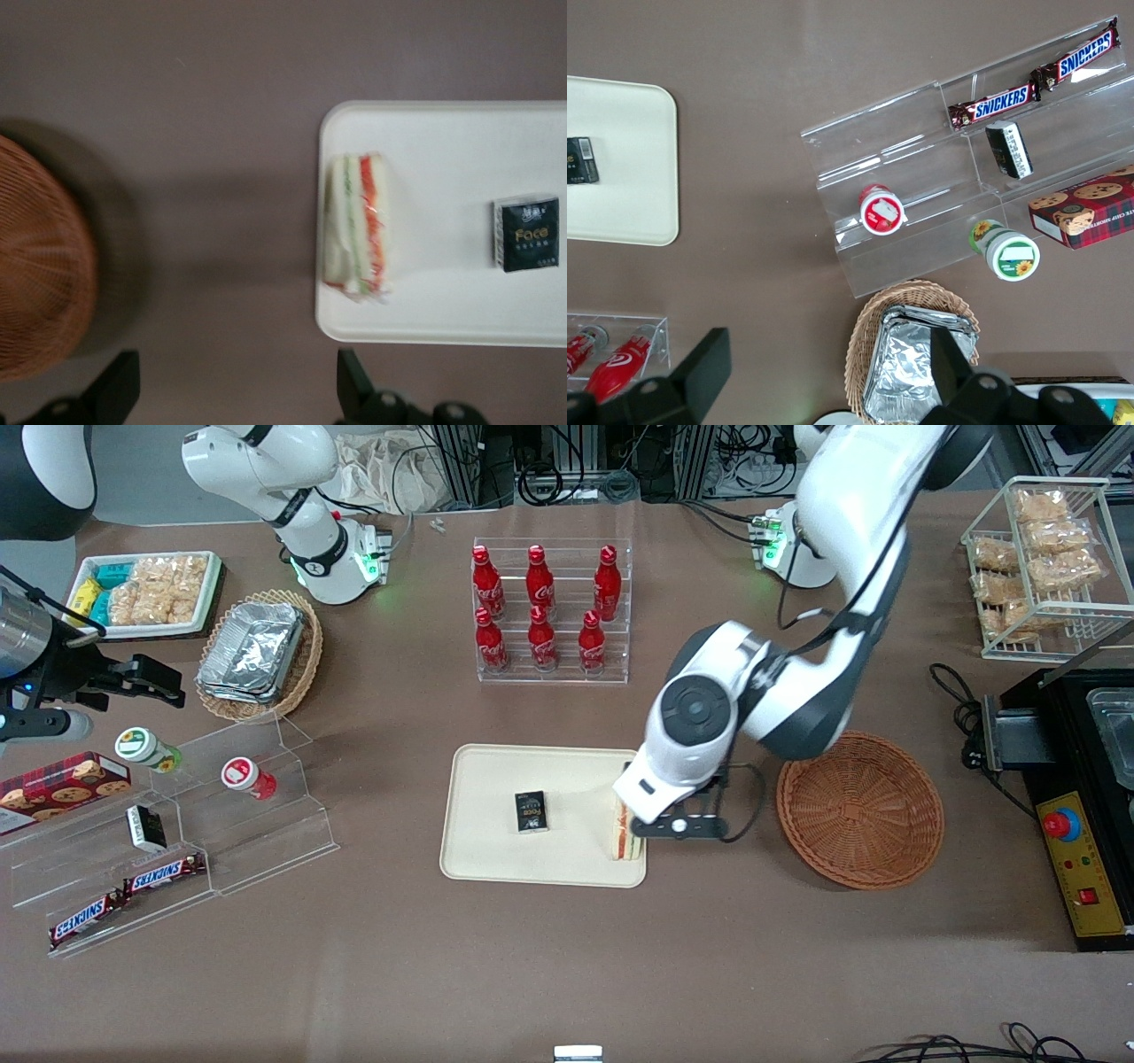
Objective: Place sandwich from basket to tray
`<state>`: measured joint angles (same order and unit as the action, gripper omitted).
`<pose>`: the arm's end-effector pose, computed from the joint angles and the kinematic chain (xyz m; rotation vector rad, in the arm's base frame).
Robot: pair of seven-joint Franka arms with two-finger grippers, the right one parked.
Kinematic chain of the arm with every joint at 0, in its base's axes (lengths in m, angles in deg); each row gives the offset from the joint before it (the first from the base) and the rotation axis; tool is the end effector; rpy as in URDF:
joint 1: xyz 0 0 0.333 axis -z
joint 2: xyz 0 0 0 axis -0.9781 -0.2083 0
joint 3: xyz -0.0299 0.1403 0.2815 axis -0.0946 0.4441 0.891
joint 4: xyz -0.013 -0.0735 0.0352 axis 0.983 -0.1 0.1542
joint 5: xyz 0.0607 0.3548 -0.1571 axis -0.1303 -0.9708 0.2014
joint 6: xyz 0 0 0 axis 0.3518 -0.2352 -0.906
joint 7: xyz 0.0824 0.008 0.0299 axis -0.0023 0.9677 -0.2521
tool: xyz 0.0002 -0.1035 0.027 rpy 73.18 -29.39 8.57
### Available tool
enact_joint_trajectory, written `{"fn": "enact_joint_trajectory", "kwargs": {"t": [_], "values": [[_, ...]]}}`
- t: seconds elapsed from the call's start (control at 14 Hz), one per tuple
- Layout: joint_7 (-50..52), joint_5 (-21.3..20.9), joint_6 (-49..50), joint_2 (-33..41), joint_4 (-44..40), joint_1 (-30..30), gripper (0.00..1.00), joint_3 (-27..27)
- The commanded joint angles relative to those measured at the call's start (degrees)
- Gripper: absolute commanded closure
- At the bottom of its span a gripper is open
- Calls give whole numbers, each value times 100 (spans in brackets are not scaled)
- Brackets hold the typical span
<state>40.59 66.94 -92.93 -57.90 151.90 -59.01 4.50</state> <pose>0.6075 -0.3502 0.4252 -3.0723 0.1106 0.0787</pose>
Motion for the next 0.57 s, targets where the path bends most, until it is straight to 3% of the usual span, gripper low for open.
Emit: {"fn": "enact_joint_trajectory", "kwargs": {"t": [0.0,0.21,0.5], "values": [[-912,-33,787,863,282,-532,0,-3],[-1862,2,1255,1470,282,-1218,0,-12],[-1970,55,1748,1902,300,-1957,0,-21]]}}
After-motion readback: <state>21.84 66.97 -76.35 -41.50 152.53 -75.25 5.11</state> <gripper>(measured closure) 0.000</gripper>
